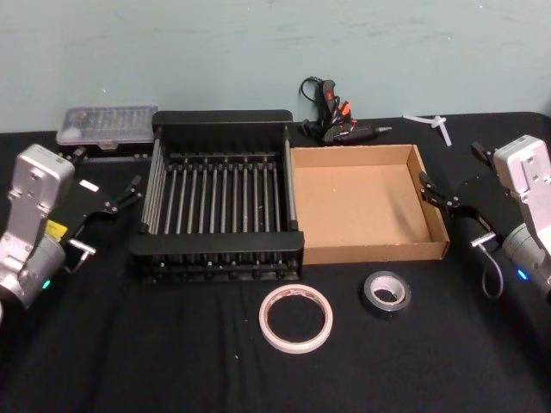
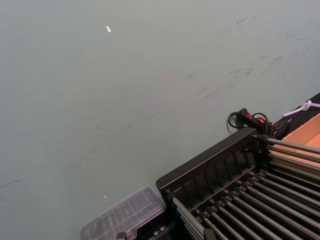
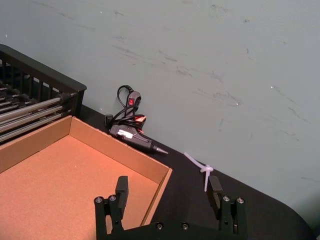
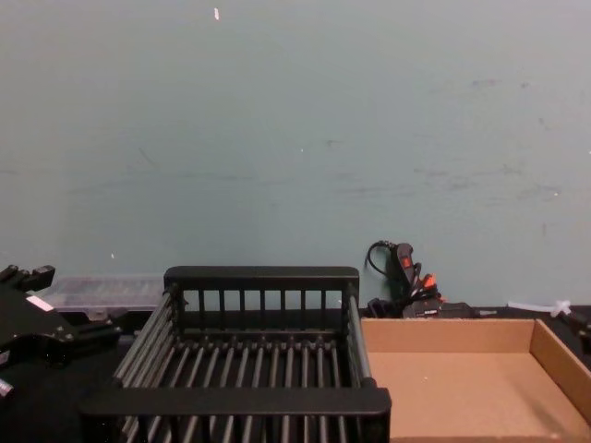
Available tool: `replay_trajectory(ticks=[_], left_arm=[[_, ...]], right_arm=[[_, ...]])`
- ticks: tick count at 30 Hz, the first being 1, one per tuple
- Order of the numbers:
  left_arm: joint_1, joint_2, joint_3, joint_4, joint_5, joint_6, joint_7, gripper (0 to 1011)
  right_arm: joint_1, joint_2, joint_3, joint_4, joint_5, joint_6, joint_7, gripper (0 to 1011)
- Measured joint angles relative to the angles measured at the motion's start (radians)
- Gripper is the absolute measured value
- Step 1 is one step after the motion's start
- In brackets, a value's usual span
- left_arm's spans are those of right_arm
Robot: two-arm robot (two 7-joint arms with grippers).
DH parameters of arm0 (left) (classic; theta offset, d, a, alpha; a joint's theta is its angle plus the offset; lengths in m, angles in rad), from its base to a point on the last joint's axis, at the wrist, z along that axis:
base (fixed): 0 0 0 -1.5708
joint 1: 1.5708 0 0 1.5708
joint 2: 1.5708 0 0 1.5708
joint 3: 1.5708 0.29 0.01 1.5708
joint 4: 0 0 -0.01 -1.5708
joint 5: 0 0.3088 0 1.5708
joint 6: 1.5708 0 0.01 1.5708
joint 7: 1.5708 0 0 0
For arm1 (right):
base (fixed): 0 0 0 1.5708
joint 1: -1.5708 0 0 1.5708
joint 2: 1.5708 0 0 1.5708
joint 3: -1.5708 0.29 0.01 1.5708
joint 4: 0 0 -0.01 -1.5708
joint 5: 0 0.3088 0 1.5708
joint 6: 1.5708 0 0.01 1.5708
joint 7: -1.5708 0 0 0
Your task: Pick up the white tape and place it into the black box , Pick up the silver tape and place it into the brown box.
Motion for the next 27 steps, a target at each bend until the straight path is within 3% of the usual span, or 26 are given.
replay_trajectory(ticks=[27], left_arm=[[0.000,0.000,0.000,0.000,0.000,0.000,0.000,1001]], right_arm=[[0.000,0.000,0.000,0.000,0.000,0.000,0.000,1002]])
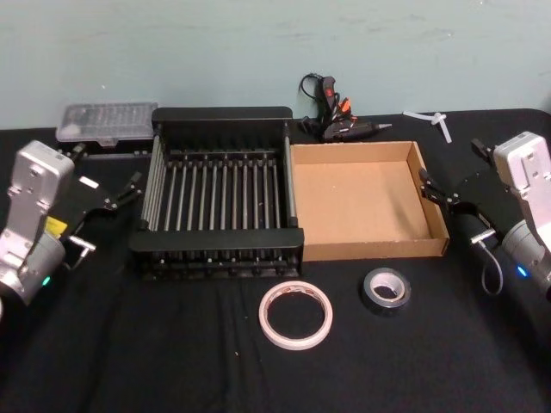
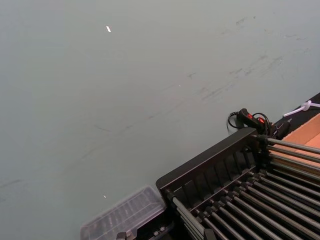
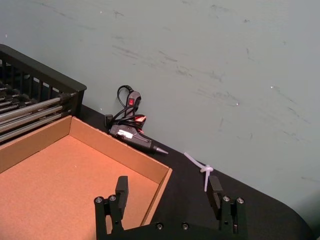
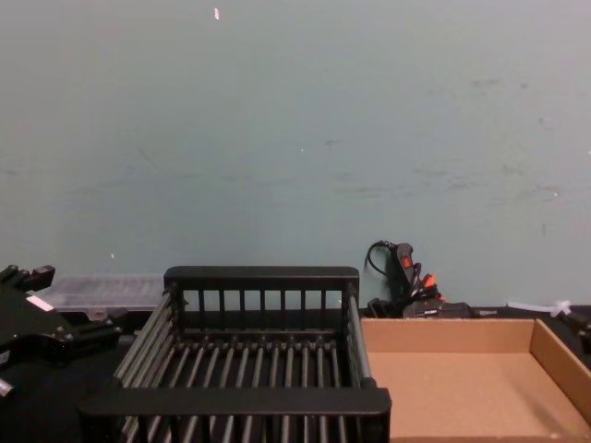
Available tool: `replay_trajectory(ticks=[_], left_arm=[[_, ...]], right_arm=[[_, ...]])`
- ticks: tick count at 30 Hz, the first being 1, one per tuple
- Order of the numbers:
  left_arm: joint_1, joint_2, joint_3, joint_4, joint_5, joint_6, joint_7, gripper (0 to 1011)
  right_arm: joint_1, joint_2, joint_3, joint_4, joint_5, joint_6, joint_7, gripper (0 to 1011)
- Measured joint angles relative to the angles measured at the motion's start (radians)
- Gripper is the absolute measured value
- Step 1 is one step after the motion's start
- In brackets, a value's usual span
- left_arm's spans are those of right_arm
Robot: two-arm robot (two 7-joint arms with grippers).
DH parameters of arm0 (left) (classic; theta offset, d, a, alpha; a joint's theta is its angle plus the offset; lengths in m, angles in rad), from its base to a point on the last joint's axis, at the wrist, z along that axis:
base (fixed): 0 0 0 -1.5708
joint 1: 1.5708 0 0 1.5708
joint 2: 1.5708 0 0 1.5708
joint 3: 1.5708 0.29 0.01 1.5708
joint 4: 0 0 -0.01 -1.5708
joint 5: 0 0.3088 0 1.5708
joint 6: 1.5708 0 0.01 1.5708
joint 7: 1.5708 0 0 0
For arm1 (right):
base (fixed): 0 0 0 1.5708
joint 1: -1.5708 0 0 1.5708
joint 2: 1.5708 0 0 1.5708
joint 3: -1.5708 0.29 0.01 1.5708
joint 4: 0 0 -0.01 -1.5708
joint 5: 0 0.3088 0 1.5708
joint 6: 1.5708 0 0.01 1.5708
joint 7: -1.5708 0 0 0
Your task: Pick up the white tape and place it into the black box , Pick up the silver tape and place it into the brown box.
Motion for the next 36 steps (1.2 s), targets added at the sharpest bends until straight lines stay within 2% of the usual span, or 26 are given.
replay_trajectory(ticks=[32,36], left_arm=[[0.000,0.000,0.000,0.000,0.000,0.000,0.000,1001],[0.000,0.000,0.000,0.000,0.000,0.000,0.000,1001]], right_arm=[[0.000,0.000,0.000,0.000,0.000,0.000,0.000,1002],[-0.006,-0.006,0.014,-0.003,0.004,0.000,0.013,1002]])
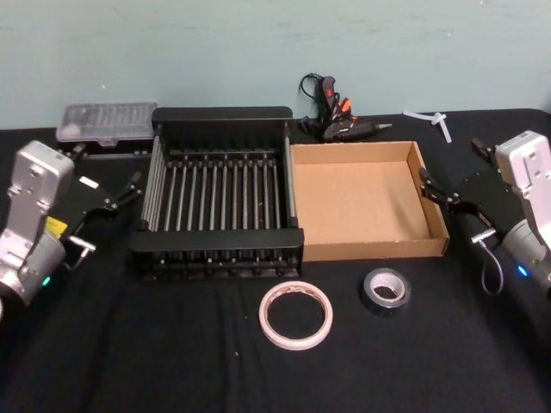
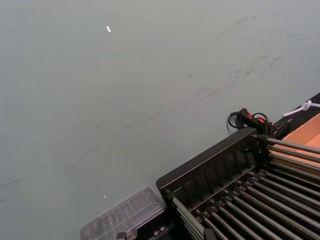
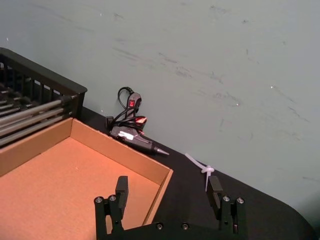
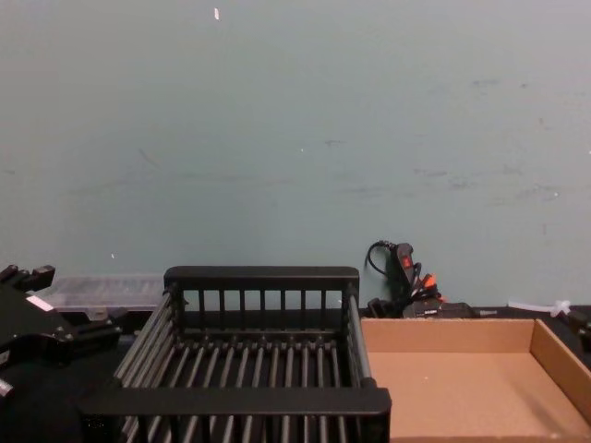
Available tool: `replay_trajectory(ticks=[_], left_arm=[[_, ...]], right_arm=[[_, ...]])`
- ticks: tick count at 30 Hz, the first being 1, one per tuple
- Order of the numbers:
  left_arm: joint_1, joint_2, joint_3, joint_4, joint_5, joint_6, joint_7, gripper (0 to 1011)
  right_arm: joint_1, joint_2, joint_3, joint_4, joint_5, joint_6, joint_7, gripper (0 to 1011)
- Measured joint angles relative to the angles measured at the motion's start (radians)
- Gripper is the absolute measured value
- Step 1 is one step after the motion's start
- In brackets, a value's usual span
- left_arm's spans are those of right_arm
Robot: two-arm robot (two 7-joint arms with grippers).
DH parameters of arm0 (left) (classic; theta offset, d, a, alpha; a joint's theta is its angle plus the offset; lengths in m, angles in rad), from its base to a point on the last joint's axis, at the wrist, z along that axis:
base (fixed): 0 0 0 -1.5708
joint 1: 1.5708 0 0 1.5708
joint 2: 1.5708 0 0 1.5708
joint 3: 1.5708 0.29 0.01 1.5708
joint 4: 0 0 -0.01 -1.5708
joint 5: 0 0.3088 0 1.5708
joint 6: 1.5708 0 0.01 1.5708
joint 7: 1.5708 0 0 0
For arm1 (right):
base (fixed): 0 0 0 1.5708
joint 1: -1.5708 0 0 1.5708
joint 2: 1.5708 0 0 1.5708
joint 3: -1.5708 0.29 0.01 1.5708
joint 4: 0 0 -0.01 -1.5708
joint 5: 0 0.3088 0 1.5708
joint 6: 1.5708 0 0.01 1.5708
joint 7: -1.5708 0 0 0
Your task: Pick up the white tape and place it into the black box , Pick up the silver tape and place it into the brown box.
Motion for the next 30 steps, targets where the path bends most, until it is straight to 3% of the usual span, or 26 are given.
replay_trajectory(ticks=[8,15,30], left_arm=[[0.000,0.000,0.000,0.000,0.000,0.000,0.000,1001],[0.000,0.000,0.000,0.000,0.000,0.000,0.000,1001],[0.000,0.000,0.000,0.000,0.000,0.000,0.000,1001]], right_arm=[[-0.026,-0.004,0.031,-0.032,0.029,0.011,0.035,1002],[-0.080,0.009,0.068,-0.104,0.082,0.053,0.073,1002],[-0.242,0.066,0.137,-0.323,0.160,0.214,0.118,1002]])
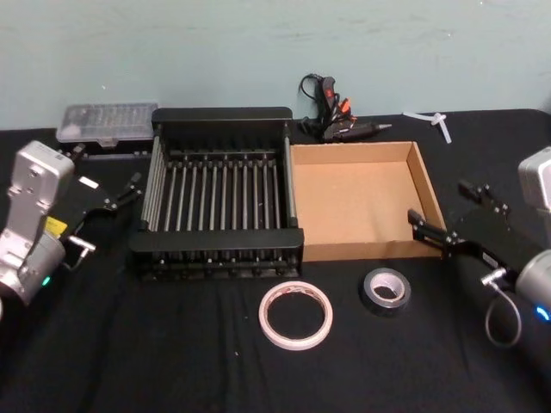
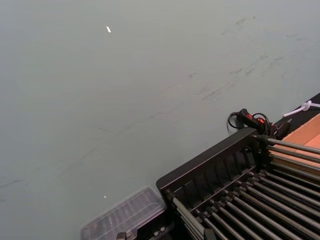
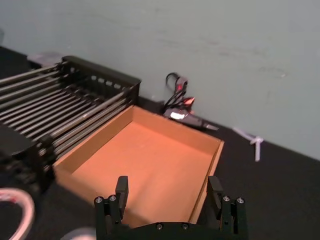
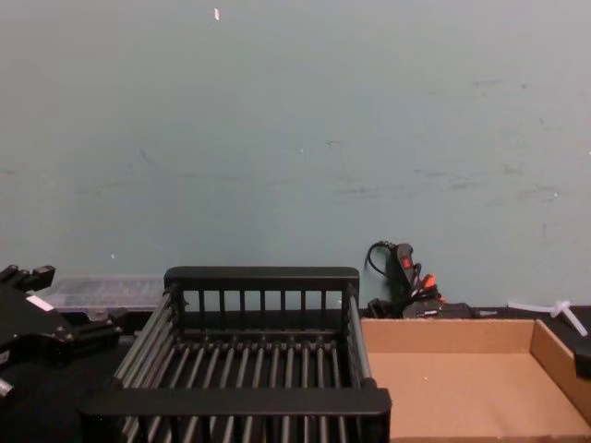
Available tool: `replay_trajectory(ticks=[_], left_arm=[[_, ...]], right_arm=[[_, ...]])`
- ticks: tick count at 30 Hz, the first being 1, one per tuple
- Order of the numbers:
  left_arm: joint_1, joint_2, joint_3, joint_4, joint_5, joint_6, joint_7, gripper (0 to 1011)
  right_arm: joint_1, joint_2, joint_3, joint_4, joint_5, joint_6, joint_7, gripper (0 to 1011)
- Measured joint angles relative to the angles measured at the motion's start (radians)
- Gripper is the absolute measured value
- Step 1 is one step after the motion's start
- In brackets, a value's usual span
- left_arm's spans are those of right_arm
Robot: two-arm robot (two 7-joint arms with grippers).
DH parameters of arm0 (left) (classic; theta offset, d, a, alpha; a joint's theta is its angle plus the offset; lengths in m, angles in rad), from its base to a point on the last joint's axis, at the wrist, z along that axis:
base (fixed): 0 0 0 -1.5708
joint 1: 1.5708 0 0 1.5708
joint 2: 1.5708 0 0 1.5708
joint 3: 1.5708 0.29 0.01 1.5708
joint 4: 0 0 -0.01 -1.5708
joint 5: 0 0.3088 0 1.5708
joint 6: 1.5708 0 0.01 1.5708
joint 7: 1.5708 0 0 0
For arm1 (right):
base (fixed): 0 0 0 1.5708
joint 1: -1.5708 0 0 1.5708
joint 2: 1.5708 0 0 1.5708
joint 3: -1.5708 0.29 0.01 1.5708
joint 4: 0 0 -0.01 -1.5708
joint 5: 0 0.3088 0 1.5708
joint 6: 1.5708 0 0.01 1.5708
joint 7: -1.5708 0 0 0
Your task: Pick up the white tape and place it into the black box , Pick up the silver tape and place it into the brown box.
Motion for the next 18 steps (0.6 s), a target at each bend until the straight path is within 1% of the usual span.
replay_trajectory(ticks=[2,4,6,12,17,18], left_arm=[[0.000,0.000,0.000,0.000,0.000,0.000,0.000,1001],[0.000,0.000,0.000,0.000,0.000,0.000,0.000,1001],[0.000,0.000,0.000,0.000,0.000,0.000,0.000,1001],[0.000,0.000,0.000,0.000,0.000,0.000,0.000,1001],[0.000,0.000,0.000,0.000,0.000,0.000,0.000,1001],[0.000,0.000,0.000,0.000,0.000,0.000,0.000,1001]], right_arm=[[-0.027,0.010,0.010,-0.031,0.008,0.026,0.005,1000],[-0.044,0.015,0.016,-0.048,0.012,0.041,0.008,1002],[-0.078,0.023,0.028,-0.081,0.017,0.065,0.011,1000],[-0.124,0.025,0.036,-0.110,0.018,0.102,0.012,1002],[-0.149,0.010,0.039,-0.114,0.018,0.139,0.010,1002],[-0.149,0.010,0.039,-0.114,0.018,0.139,0.010,1002]])
